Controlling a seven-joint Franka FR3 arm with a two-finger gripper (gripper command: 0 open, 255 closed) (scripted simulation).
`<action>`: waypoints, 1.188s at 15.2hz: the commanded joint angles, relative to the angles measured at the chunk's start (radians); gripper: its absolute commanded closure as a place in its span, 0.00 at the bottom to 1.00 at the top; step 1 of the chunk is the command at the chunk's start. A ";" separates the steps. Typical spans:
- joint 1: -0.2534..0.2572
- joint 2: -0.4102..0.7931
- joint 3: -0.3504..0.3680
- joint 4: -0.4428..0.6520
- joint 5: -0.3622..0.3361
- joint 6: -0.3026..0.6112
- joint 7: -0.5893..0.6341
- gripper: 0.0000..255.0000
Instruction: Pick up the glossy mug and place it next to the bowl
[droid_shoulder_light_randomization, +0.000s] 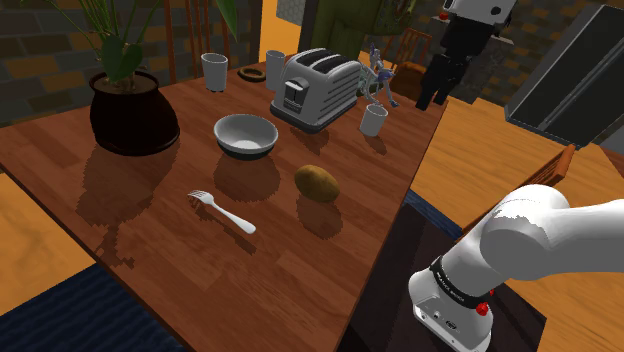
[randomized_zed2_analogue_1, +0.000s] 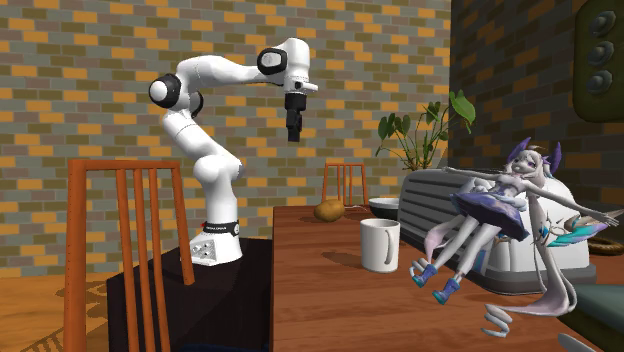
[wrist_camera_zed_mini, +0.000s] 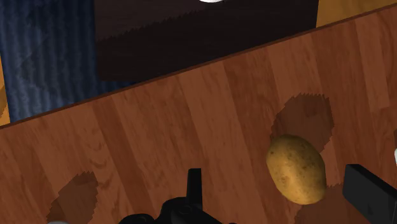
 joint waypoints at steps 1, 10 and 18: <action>0.000 0.000 0.000 0.000 0.000 0.000 0.000 0.00; -0.033 0.238 -0.103 0.013 -0.091 0.229 -0.120 0.00; -0.054 0.500 -0.186 0.112 -0.123 0.402 -0.220 0.00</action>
